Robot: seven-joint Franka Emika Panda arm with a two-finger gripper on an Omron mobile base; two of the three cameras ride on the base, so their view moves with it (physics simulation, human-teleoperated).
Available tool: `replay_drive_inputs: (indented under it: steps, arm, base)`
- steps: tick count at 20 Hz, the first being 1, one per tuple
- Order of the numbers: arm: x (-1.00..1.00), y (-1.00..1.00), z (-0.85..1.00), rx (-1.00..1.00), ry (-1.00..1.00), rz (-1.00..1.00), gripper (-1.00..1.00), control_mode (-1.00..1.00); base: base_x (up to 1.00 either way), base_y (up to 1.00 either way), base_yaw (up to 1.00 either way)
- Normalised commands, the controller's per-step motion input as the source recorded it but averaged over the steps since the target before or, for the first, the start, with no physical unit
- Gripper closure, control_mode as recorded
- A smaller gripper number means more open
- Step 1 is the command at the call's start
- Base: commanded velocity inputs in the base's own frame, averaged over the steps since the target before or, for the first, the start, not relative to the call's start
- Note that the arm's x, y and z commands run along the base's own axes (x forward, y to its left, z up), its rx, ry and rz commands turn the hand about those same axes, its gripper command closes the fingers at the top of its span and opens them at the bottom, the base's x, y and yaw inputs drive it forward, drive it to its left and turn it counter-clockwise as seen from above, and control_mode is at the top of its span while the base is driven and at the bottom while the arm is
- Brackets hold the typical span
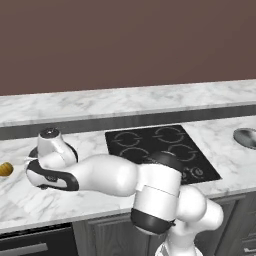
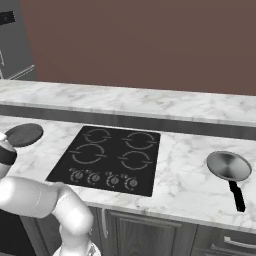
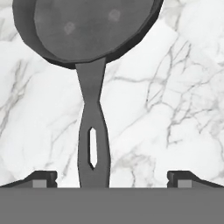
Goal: Place both pans onto different burners. Then place the squash and the fish on different pans.
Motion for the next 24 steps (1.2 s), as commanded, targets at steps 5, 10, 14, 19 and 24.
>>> replay_drive_inputs:
  steps: [5, 10, 14, 19, 24]
  arm:
    - [0.05, 0.13, -0.13, 0.0, 0.0, 0.0, -1.0, -1.0]
    - [0.04, 0.01, -0.17, 0.0, 0.0, 0.0, -1.0, -1.0]
    - [0.01, 0.0, -0.28, 0.0, 0.0, 0.0, -1.0, -1.0]
    - [0.03, 0.0, -0.3, 0.0, 0.0, 0.0, -1.0, -1.0]
    - [0.13, 0.0, -0.2, 0.0, 0.0, 0.0, -1.0, -1.0]
  base:
    - [0.0, 0.0, 0.0]
    - [0.0, 0.0, 0.0]
    - [0.0, 0.0, 0.0]
    - [0.0, 0.0, 0.0]
    - [0.0, 0.0, 0.0]
